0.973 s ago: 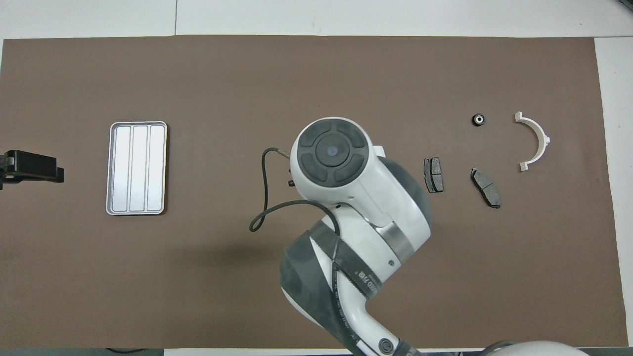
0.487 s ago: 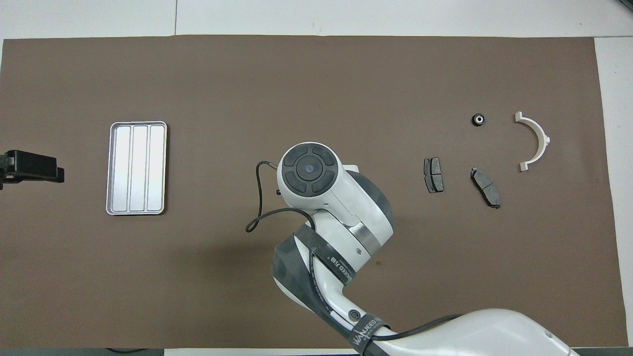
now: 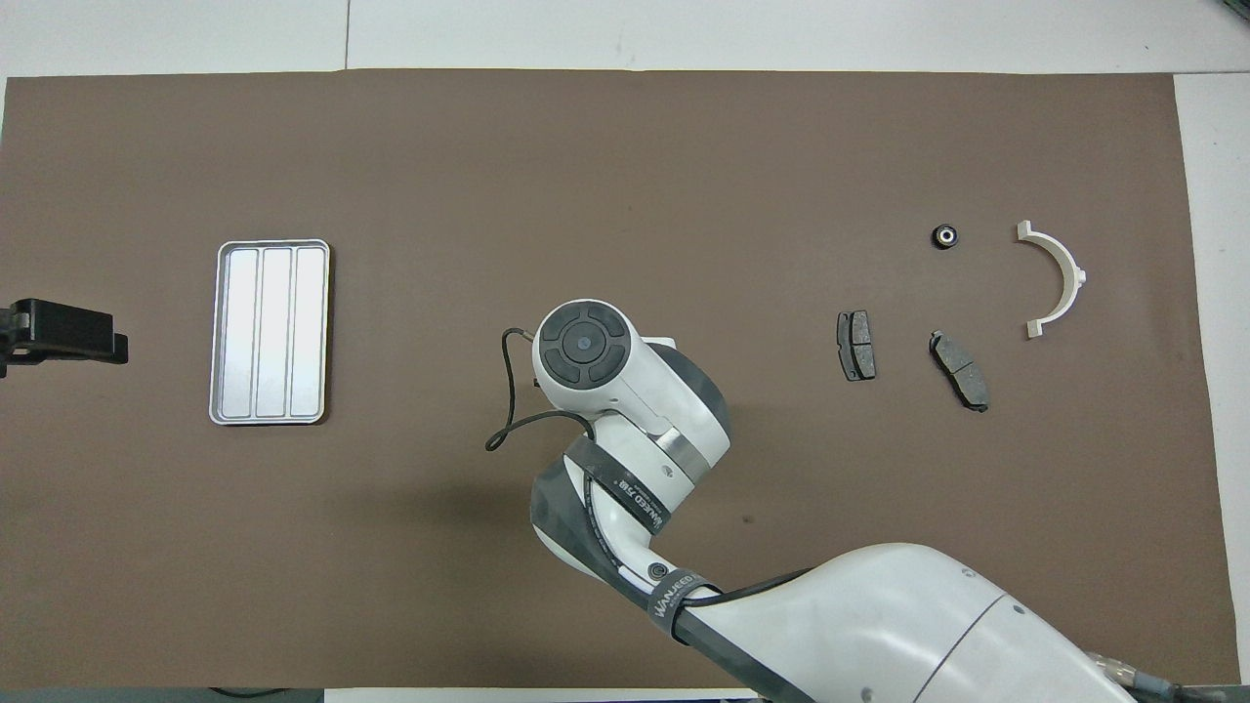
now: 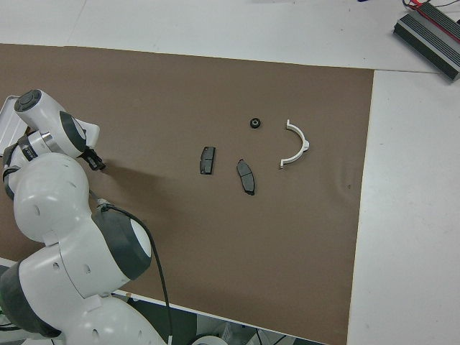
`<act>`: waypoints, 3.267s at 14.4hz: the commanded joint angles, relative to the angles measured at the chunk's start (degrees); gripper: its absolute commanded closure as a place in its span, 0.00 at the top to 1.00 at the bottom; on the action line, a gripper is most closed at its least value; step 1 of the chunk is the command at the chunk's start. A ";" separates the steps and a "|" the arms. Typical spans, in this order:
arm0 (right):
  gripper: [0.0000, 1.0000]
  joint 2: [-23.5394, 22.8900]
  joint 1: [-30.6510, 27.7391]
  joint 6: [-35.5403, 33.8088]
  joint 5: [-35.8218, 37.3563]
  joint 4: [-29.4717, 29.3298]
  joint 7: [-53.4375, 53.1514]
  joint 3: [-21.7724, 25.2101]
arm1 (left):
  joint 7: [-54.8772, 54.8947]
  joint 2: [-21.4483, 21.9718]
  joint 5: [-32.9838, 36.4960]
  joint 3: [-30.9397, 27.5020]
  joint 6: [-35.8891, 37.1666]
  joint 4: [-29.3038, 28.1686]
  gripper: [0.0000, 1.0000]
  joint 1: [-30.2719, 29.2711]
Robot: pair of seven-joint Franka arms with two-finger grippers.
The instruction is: Pick bearing gear from pile to tray
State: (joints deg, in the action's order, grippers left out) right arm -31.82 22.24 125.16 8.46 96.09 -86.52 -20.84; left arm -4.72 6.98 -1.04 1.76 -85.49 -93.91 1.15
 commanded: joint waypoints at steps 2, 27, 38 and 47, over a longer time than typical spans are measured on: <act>0.00 -1.04 -0.53 2.89 2.70 0.23 -1.55 0.10 | 0.15 0.76 -0.89 0.26 0.85 -0.40 1.00 -0.62; 1.00 10.73 -34.71 -16.62 2.09 -6.36 71.03 0.10 | -38.07 -9.77 3.42 4.04 -34.10 -19.99 1.00 22.39; 1.00 1.08 -41.39 4.73 7.45 0.24 73.34 0.45 | -51.87 -22.26 5.97 3.96 -45.90 -20.61 1.00 31.45; 0.92 -1.05 -41.05 5.54 9.12 -0.11 61.65 0.54 | -52.50 -23.15 6.05 4.13 -51.88 -24.39 0.99 33.56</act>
State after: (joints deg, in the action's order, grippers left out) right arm -32.45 -18.36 131.10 16.22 96.46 -23.01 -19.69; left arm -55.79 -15.99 3.57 6.69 -134.61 -116.65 33.54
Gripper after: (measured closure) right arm 0.004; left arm 0.000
